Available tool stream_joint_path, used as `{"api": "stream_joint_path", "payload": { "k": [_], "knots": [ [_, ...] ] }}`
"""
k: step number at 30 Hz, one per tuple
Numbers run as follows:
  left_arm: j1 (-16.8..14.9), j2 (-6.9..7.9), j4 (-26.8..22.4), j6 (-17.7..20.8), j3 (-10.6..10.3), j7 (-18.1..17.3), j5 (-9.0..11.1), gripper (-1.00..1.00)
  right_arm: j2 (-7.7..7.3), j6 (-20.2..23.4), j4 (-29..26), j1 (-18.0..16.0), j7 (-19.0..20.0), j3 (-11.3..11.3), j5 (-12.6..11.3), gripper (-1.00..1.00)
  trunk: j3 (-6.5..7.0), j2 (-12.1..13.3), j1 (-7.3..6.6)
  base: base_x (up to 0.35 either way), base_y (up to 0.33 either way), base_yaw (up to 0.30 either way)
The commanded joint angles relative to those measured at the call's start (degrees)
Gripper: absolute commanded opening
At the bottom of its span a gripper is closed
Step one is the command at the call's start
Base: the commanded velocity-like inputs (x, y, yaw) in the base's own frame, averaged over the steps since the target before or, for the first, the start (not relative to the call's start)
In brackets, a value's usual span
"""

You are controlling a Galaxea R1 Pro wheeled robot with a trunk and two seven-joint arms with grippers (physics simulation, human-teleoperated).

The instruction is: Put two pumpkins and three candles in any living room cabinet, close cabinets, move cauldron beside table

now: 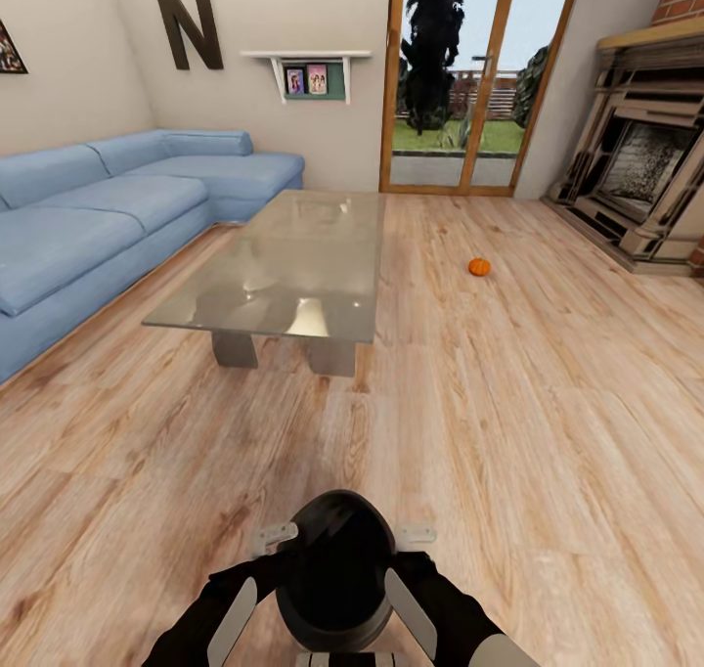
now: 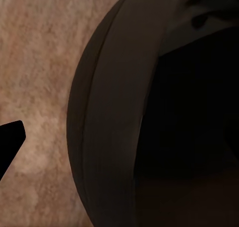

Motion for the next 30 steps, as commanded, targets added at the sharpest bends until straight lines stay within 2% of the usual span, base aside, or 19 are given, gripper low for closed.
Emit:
{"api": "stream_joint_path", "payload": {
  "k": [1,3,23,24,30],
  "knots": [
    [0.0,0.03,-0.11,0.22,-0.21,0.51,0.59,1.0,0.0,0.18,-0.05,-0.04,-0.46,0.18,-0.36,1.0,-0.23,-0.44,0.21,0.0,0.0,0.0],
    [0.0,0.03,-0.11,0.22,-0.21,0.51,0.59,1.0,0.0,0.17,-0.05,-0.04,-0.44,0.2,-0.38,1.0,-0.59,-1.24,0.65,0.0,0.0,0.0],
    [-0.01,0.05,-0.11,0.22,-0.21,0.51,0.59,1.0,0.0,0.17,-0.05,-0.04,-0.42,0.21,-0.47,1.0,-0.59,-1.24,0.65,0.0,0.0,0.0],
    [0.0,0.04,-0.11,0.22,-0.21,0.51,0.59,1.0,0.0,0.17,-0.05,-0.04,-0.42,0.21,-0.48,-1.0,-0.59,-1.24,0.65,0.0,0.0,0.0],
    [-0.01,0.08,-0.11,0.14,-0.29,0.51,0.59,1.0,0.0,0.08,-0.05,-0.04,-0.44,0.21,-0.65,-1.0,-0.59,-1.24,0.65,0.0,0.0,0.0]
  ]
}}
